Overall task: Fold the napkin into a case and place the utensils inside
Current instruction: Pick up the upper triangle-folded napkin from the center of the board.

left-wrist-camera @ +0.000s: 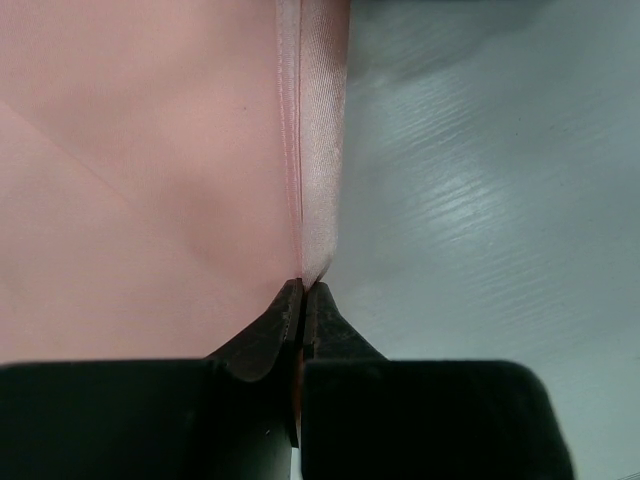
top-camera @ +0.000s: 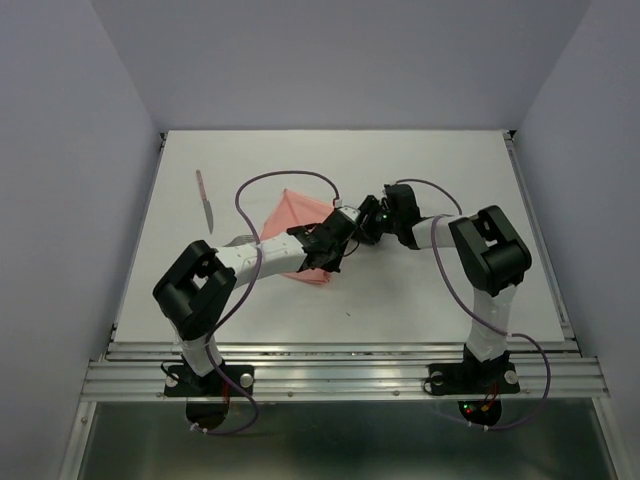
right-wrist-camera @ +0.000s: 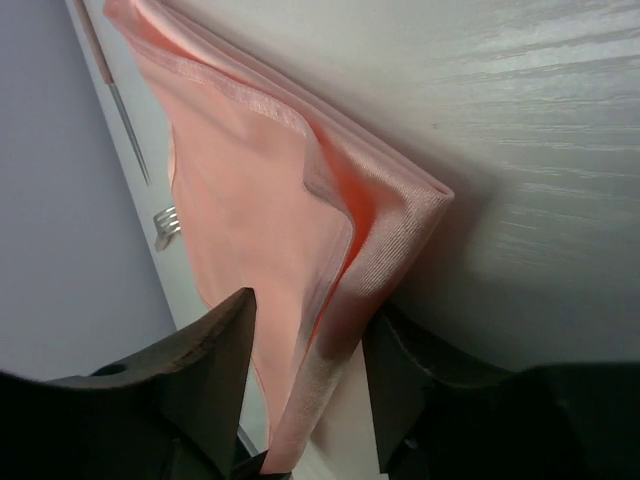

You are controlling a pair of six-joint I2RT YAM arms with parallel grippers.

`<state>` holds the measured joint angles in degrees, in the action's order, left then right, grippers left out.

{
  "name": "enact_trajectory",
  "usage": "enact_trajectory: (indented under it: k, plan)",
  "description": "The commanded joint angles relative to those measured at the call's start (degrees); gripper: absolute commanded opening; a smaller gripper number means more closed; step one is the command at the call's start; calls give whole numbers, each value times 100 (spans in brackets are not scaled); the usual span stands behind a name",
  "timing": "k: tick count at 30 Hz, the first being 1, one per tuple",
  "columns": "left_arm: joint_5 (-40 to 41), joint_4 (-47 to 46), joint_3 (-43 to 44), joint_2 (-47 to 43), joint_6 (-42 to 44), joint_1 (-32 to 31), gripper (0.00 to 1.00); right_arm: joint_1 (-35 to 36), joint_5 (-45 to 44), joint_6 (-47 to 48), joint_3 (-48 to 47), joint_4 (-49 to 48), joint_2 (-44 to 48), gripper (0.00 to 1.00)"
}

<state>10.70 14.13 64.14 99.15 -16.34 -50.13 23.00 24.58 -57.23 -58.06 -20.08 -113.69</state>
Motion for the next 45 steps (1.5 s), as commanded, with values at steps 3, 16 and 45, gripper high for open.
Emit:
enact_trajectory:
  k: [3, 16, 45]
  plan:
    - [-33, -121, -130, -283, 87, 21, 0, 55, -278, -25, -74, 109, -110, 39]
    - [291, -51, -253, -441, 280, -303, 80, 55, -366, 19, -118, 127, -84, 1]
    - [2225, 169, 64, 622, 386, -1139, 58, 55, -384, -86, 23, 127, 198, 1]
